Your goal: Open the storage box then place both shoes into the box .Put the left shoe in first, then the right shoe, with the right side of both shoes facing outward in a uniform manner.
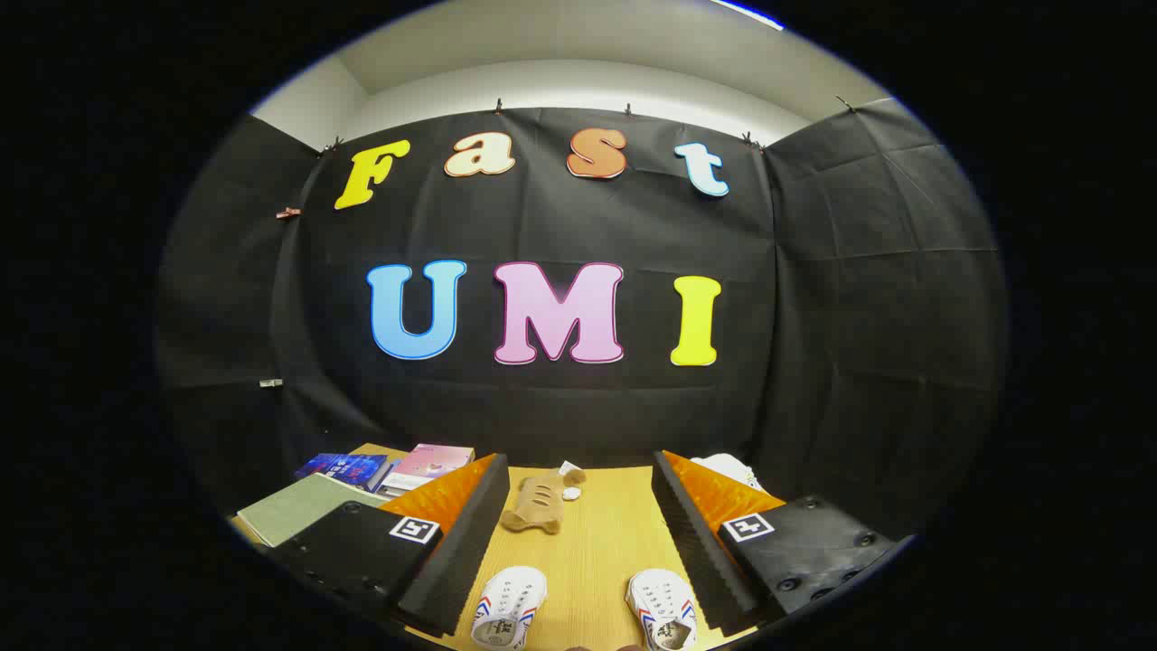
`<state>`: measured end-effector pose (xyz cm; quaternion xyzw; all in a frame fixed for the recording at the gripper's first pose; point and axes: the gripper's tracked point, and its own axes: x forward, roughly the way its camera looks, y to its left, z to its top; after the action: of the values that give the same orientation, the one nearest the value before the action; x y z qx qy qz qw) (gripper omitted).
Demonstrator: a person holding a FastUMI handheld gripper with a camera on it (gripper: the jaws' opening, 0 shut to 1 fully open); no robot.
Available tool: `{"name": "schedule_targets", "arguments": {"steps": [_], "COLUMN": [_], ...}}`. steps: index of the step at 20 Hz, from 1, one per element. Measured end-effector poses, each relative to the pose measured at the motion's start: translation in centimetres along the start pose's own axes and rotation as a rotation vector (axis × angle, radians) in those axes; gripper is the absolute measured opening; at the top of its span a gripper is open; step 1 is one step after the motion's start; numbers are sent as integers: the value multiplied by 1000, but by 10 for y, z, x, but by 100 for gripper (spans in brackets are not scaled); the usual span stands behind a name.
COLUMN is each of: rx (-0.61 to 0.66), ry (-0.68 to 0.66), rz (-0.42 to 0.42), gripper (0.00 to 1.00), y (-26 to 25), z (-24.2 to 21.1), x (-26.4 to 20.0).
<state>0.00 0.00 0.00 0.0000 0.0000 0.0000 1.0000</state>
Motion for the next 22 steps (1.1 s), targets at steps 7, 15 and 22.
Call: {"name": "schedule_targets", "arguments": {"steps": [7,15,22], "rx": [-10,-10,5], "ry": [0,23,51], "rz": [23,31,36], "gripper": [97,97,97], "y": [10,13,19], "z": [1,-8,-19], "x": [6,9,12]}}
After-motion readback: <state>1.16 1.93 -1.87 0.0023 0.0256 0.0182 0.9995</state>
